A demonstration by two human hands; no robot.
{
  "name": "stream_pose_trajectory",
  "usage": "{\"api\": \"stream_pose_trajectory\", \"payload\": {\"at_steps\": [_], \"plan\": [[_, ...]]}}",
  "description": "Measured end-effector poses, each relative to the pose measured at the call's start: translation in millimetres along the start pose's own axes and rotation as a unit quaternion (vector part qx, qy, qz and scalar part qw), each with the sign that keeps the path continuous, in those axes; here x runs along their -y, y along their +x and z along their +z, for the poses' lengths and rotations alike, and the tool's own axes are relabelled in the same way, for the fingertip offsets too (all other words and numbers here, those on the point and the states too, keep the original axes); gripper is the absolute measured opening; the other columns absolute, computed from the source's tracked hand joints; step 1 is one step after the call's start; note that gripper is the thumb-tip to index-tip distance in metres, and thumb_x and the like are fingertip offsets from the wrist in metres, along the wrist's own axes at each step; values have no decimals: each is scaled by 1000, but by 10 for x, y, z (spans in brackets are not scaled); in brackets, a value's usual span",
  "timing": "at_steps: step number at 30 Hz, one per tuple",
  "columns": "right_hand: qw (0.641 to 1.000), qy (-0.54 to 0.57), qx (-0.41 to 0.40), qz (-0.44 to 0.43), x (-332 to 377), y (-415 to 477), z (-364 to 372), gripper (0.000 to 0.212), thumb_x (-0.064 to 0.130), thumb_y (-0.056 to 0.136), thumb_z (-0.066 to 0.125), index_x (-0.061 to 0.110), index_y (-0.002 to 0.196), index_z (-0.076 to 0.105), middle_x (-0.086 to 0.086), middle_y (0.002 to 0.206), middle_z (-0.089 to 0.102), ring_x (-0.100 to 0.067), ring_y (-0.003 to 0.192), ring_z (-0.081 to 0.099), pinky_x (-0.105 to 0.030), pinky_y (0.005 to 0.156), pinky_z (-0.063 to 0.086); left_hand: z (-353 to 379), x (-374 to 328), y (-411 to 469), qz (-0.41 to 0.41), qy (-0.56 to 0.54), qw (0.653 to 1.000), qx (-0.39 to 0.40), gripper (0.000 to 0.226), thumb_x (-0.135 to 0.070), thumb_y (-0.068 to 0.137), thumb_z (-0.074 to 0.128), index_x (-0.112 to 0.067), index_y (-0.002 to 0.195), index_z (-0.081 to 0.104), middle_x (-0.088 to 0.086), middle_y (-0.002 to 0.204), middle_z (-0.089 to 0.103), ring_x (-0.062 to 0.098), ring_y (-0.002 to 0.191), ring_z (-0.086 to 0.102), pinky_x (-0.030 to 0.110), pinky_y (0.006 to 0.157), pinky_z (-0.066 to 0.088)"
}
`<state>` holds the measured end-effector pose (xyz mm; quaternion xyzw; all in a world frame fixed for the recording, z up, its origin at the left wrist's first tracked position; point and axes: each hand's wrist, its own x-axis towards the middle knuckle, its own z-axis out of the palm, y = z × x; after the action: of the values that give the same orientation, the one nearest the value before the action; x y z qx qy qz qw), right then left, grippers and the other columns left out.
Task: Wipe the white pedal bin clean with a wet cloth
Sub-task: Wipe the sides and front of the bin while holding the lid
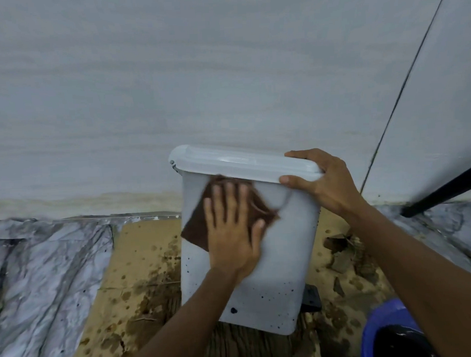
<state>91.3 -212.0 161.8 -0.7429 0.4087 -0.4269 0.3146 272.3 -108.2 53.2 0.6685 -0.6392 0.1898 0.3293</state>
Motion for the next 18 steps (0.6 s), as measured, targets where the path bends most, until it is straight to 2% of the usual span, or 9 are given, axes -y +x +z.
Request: {"api": "stream_pose_trajectory", "payload": {"at_steps": [2,3,5,7,9,11,15,17,18], "plan": [[1000,0,11,-2,3,-16,-28,53,53,65,88,38,113,73,18,119,69,-4,112,62,-35,97,53,35,-71,-139,194,21,979,58,70,-48,103,39,-16,161,18,14,169,10,35,156,5,57,124,12],[1000,-3,23,-4,6,-29,-51,53,52,66,86,37,115,72,18,121,68,-3,113,61,-31,96,52,38,-48,-159,249,33,966,67,69,-49,103,41,-18,161,20,12,168,11,34,157,6,54,125,10],[999,0,42,-10,8,-55,-90,52,46,70,86,34,118,71,17,124,67,-1,113,60,-22,93,50,25,-3,-131,220,45,973,44,71,-53,100,44,-20,160,24,12,168,12,32,157,6,49,127,4],[999,17,35,-10,-5,-62,-102,50,37,70,89,29,117,72,14,122,69,0,110,62,-18,89,50,12,-39,-51,85,30,996,1,73,-54,100,42,-18,160,23,16,167,11,36,156,5,51,126,2],[999,34,23,-4,-15,-59,-92,49,32,70,91,26,115,74,11,120,70,-2,109,63,-16,87,50,31,-222,-12,15,6,1000,-12,72,-51,101,39,-15,161,20,18,167,9,39,156,4,53,126,1],[999,36,20,-9,-15,-64,-90,48,32,70,91,26,114,74,11,120,70,-2,110,63,-15,88,48,93,-442,-33,63,3,998,6,71,-47,102,40,-14,161,18,17,167,9,39,156,4,54,126,1],[998,46,33,1,-13,-104,-128,46,32,72,89,29,115,73,16,122,68,0,113,60,-12,92,45,171,-410,-215,307,59,947,68,65,-47,105,37,-18,161,21,12,168,11,32,157,4,49,127,1],[998,52,45,10,-6,-109,-128,45,31,74,88,31,116,73,16,123,67,-1,113,60,-12,91,46,135,-204,-277,335,67,937,68,63,-48,106,31,-20,161,21,12,167,13,29,157,5,47,127,2],[997,58,46,14,-1,-104,-122,44,31,74,88,32,115,73,16,123,67,-1,113,60,-12,90,47,103,-99,-283,305,54,949,56,63,-49,105,31,-20,161,21,12,166,15,30,157,6,46,127,2]]}}
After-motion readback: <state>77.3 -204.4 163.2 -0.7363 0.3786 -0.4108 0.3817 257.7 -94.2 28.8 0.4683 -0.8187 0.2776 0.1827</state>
